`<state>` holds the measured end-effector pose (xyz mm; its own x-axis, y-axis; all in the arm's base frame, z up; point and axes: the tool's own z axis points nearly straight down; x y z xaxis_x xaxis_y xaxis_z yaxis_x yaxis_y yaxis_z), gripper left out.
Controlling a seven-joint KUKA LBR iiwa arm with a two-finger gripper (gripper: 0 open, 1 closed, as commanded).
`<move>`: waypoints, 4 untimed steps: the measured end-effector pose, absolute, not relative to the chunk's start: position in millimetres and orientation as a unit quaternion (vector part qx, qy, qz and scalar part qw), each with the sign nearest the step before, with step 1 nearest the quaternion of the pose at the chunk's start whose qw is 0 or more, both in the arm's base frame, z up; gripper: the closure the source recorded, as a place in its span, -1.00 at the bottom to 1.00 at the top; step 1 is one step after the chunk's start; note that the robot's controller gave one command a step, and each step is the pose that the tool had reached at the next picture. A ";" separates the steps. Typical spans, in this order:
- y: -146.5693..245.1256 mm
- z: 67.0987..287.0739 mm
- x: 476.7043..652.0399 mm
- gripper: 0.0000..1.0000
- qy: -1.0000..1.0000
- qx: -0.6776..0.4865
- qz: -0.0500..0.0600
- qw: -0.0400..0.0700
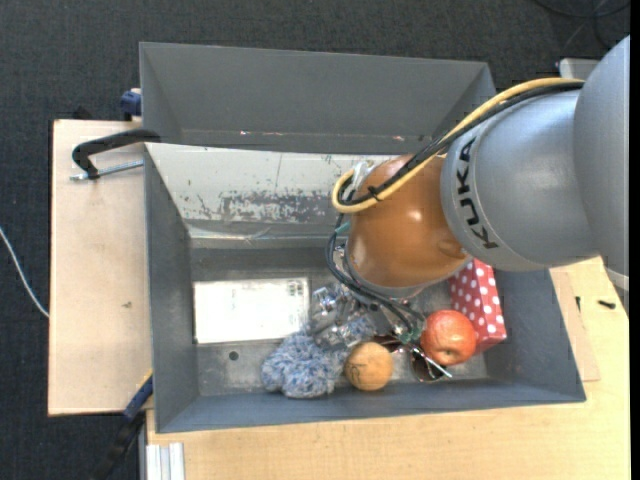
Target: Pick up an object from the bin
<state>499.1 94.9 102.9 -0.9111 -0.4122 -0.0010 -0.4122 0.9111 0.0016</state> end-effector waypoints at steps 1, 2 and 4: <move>98.1 113.7 500.4 1.00 0.976 -0.219 0.001 0.002; 95.9 148.2 498.7 1.00 0.976 -0.218 0.001 0.002; 95.0 173.2 500.0 1.00 0.973 -0.232 0.001 0.002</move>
Offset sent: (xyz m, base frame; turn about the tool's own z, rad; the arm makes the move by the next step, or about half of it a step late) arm -0.0013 -0.0009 0.0501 -0.0146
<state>500.0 95.0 173.2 -0.8925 -0.4509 -0.0038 -0.4509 0.8926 0.0007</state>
